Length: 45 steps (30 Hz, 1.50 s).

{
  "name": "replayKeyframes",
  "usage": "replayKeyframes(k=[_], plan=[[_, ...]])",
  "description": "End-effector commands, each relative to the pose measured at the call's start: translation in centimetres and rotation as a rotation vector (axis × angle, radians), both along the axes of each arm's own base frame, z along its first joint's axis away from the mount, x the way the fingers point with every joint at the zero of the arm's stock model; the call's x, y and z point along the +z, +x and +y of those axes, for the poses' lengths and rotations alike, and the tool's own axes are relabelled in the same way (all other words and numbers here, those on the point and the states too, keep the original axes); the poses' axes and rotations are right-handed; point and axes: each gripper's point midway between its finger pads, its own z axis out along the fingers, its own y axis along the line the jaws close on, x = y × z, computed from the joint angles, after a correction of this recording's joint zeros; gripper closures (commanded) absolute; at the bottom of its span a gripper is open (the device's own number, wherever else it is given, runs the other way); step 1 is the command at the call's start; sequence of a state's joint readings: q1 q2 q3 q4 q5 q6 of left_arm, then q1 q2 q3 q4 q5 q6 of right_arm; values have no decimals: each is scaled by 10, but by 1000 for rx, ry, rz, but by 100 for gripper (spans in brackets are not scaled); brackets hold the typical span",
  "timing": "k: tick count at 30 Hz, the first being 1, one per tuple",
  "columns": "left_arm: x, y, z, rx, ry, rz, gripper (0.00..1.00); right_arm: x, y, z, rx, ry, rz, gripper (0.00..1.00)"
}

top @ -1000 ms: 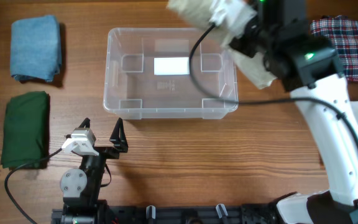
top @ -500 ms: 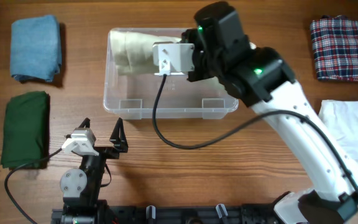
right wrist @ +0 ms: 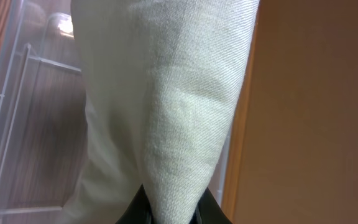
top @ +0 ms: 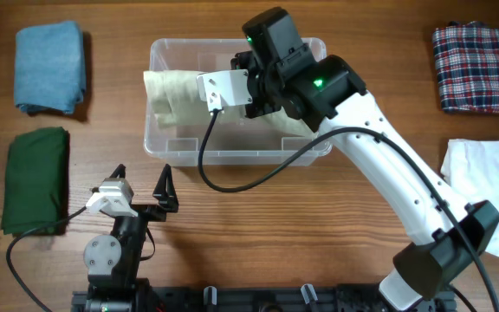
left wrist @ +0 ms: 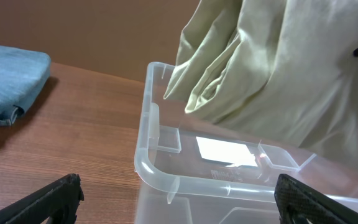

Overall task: Pack container
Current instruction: 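Carry the cream cloth left over the clear box with the right gripper, then lower the cream cloth into the box and open the right gripper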

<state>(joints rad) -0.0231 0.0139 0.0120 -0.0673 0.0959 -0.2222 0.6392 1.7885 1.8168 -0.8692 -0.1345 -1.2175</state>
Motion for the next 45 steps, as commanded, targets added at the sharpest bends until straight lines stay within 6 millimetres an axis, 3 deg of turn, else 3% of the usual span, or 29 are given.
replayKeyframes(k=[1,8,17,31,45], plan=[[-2,0,1,3,5,0,0,4,6,15,38,37,-20,96],[-2,0,1,3,5,0,0,-5,39,19,-29,18,-110,96],[-2,0,1,3,5,0,0,6,86,15,-165,4,-285,96],[-2,0,1,3,5,0,0,-32,79,7,-57,-150,-291,96],[-2,0,1,3,5,0,0,-79,78,15,-31,-108,-297,96]])
